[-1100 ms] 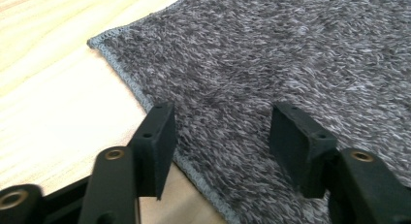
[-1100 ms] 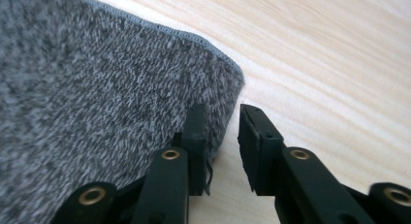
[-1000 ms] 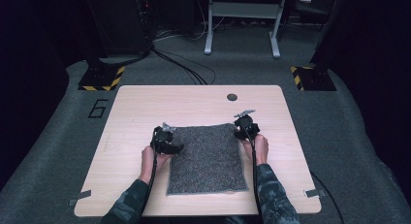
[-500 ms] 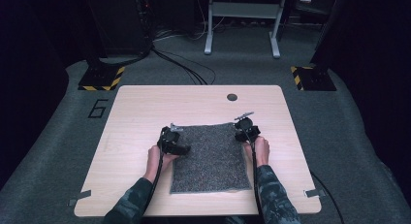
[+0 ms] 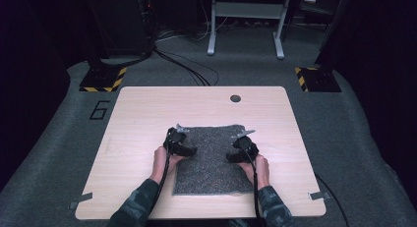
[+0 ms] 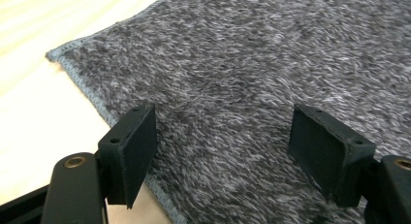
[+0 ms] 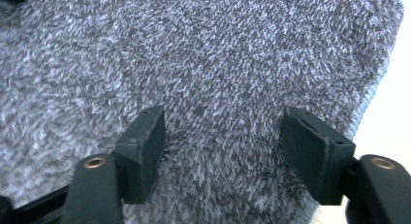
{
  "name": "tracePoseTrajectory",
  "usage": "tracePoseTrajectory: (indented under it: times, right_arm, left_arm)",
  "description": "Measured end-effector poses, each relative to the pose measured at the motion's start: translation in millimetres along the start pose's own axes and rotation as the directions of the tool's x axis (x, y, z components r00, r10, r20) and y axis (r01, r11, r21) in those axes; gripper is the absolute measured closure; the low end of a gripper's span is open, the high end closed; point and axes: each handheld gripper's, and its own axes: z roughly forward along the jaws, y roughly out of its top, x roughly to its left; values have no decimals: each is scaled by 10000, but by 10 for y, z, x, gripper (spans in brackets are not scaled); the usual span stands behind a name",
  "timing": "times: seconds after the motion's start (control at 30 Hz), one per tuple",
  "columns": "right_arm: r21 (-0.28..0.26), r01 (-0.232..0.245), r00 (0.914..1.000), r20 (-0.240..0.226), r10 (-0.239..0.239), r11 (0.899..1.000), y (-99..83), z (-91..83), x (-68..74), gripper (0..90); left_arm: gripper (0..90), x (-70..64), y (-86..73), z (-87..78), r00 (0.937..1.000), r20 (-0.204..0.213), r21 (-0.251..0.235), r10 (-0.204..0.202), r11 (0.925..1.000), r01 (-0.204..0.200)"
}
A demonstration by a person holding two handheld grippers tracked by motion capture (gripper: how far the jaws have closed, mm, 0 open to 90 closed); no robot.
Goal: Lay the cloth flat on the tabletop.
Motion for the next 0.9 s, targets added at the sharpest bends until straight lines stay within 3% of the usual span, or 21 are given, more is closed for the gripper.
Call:
tracePoseTrajectory:
  times: [0.07, 0.23, 0.4, 0.6, 0.73, 0.8, 0.9]
  right_arm:
    - [-63, -62, 9999, 102, 62, 10000, -55, -30, -55, 291]
    - [-290, -170, 9998, 36, 171, 9994, -70, -84, -142, 220]
    - [-1076, -1, 9999, -149, -15, 9942, -67, -333, -18, 189]
    - [-1606, 607, 9949, -695, -727, 9851, -76, -499, 404, 179]
    - [-1603, 944, 9880, -1060, -1122, 9825, -88, -463, 699, 174]
    - [-1516, 1382, 9789, -1292, -1582, 9787, -94, -426, 837, 176]
    - [-1479, 1427, 9743, -1533, -1652, 9787, -107, -374, 1014, 179]
  left_arm:
    - [243, -30, 27, 37, 10000, -53, -95, 70, 9999, -70]
    - [196, -50, 54, 24, 9996, 189, -286, -191, 9994, 197]
    - [157, 37, 75, -172, 9989, -1, -735, -468, 9962, 467]
    - [145, 236, 126, -280, 9969, -138, -895, -780, 9931, 764]
    - [148, 321, 123, -252, 9956, -203, -947, -916, 9915, 893]
    - [151, 362, 115, -233, 9945, -175, -1005, -1032, 9898, 1010]
    - [153, 416, 105, -192, 9927, -194, -998, -1187, 9882, 1162]
